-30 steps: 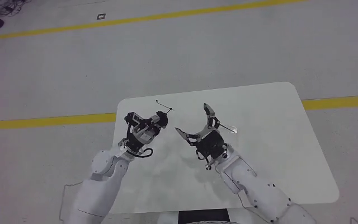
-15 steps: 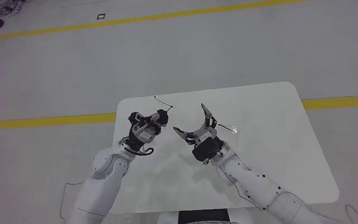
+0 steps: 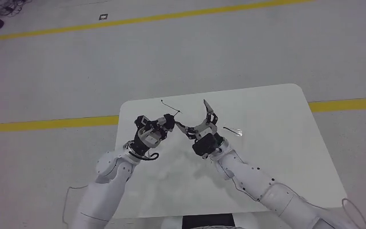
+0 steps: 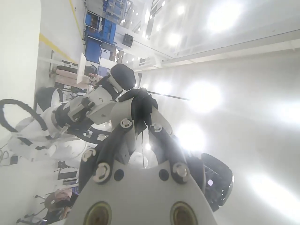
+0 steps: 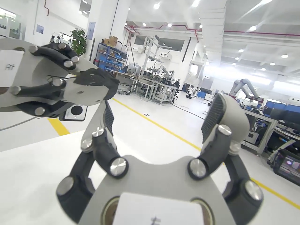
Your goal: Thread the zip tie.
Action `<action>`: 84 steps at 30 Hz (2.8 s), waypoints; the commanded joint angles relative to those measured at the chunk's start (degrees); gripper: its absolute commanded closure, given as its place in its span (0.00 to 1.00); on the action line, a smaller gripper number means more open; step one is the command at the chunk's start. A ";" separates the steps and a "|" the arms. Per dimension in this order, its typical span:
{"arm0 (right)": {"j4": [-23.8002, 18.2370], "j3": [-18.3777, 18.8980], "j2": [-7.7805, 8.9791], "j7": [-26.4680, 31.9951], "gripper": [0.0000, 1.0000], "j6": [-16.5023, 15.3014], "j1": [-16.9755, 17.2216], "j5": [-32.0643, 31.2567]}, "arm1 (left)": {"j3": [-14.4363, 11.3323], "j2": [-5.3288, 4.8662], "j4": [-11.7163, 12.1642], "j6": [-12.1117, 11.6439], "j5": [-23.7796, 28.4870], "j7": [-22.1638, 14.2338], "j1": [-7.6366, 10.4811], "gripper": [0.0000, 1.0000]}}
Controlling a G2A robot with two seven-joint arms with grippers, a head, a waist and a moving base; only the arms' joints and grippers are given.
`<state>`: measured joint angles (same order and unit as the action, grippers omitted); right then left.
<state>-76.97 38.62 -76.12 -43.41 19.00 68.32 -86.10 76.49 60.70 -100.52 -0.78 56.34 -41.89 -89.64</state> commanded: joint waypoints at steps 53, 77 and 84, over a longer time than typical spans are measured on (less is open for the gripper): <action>7.30 3.81 -4.28 -7.77 0.71 -10.74 0.81 3.94 | 0.27 0.01 0.30 -0.04 -0.52 -0.43 0.29 1.00; 5.69 5.51 -5.41 -7.88 0.81 -12.98 2.22 0.26 | 0.27 0.01 0.30 -0.04 -0.52 -0.43 0.29 1.00; 5.71 5.58 -5.92 -7.79 0.82 -13.28 1.97 -0.44 | 0.27 0.01 0.30 -0.04 -0.52 -0.43 0.29 1.00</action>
<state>-71.29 44.20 -81.99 -51.20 5.75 70.31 -86.48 76.76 60.71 -100.22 -0.82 55.82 -42.32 -89.35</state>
